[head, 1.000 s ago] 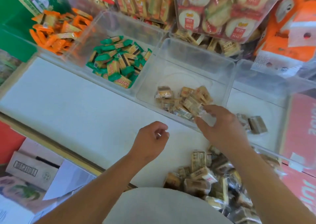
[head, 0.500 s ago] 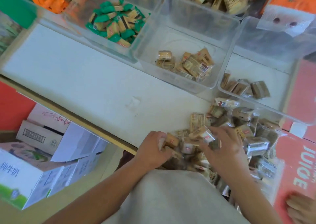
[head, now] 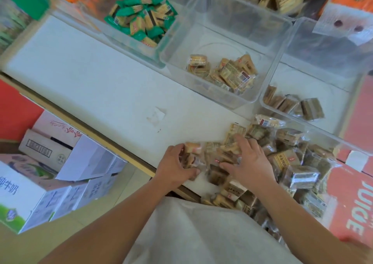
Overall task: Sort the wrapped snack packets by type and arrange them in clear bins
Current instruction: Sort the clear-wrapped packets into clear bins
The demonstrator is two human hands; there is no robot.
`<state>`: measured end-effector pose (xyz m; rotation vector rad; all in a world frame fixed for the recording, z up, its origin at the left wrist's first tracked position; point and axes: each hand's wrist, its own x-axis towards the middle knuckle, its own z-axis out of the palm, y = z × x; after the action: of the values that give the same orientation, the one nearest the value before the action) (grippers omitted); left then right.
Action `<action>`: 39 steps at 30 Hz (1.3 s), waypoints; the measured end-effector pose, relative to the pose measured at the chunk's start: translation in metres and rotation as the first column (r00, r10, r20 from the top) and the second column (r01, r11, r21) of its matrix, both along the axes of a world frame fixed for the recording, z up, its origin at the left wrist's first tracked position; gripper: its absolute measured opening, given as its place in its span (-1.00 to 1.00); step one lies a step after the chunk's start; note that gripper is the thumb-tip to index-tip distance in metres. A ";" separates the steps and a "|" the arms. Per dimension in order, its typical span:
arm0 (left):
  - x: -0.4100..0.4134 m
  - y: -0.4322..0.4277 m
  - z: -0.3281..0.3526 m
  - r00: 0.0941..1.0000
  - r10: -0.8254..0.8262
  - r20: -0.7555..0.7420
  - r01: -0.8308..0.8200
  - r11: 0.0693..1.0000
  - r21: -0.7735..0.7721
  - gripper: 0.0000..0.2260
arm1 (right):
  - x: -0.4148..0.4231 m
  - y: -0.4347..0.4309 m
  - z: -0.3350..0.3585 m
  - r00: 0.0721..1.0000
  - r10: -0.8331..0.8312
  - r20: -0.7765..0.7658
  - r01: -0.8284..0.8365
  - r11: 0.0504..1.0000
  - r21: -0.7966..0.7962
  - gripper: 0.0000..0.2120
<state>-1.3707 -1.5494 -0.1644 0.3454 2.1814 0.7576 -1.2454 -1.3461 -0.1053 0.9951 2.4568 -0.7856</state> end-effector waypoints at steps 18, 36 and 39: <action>0.025 0.052 0.048 0.823 -0.305 -0.479 0.438 0.878 0.194 -0.36 | 0.078 -0.005 0.054 0.722 -0.339 -0.603 0.507 0.853 0.128 -0.65; 0.029 0.060 0.012 0.633 -0.613 -0.473 0.608 0.772 -0.186 -0.36 | 0.091 -0.020 0.007 0.817 -0.535 -0.217 0.492 0.842 -0.222 -0.14; 0.014 0.055 0.012 0.657 -0.561 -0.504 0.572 0.806 -0.153 -0.35 | 0.089 -0.012 0.005 0.863 -0.444 -0.243 0.386 0.888 -0.250 -0.24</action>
<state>-1.3564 -1.4948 -0.1527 1.3226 2.3426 0.3337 -1.1563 -1.3583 -0.1002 1.4494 2.3594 -1.3784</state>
